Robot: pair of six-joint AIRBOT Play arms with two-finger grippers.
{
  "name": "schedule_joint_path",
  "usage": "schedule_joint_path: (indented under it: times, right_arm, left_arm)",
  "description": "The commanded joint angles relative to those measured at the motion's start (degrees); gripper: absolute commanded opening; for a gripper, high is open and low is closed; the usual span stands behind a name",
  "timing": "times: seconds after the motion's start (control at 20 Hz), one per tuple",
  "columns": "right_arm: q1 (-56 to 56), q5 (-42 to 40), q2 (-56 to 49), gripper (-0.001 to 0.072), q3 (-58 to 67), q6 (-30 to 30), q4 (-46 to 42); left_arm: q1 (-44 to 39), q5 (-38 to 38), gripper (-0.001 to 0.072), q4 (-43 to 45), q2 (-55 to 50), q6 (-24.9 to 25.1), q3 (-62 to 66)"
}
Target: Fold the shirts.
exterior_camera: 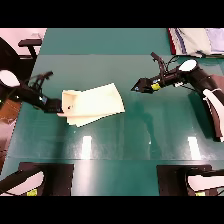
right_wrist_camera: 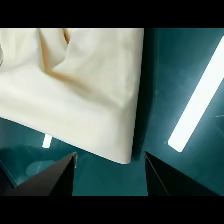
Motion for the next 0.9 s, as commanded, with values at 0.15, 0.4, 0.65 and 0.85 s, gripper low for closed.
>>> schedule_joint_path:
  times: [0.15, 0.4, 0.65, 0.85]
  right_arm:
    - [0.0, -0.1, 0.5, 0.0483, 0.0, 0.0, 0.0]
    - [-1.6, 0.0, -1.8, 0.0682, 0.0, 0.7, 0.0]
    - [0.6, 0.1, -10.3, 0.0679, 0.0, 1.7, 2.3]
    - [5.3, -0.2, -18.2, 0.0671, 4.7, 1.6, 7.9]
  left_arm:
    - [0.2, 3.5, 0.05, 1.0, 1.6, -0.3, -9.9]
    - [0.2, 6.0, 0.0499, -1.4, 6.4, -0.4, 0.8]
    - [0.2, 8.7, 0.0498, -3.7, 7.3, -1.8, 6.7]
    - [0.2, 10.8, 0.004, -5.0, 7.2, -1.1, 6.7]
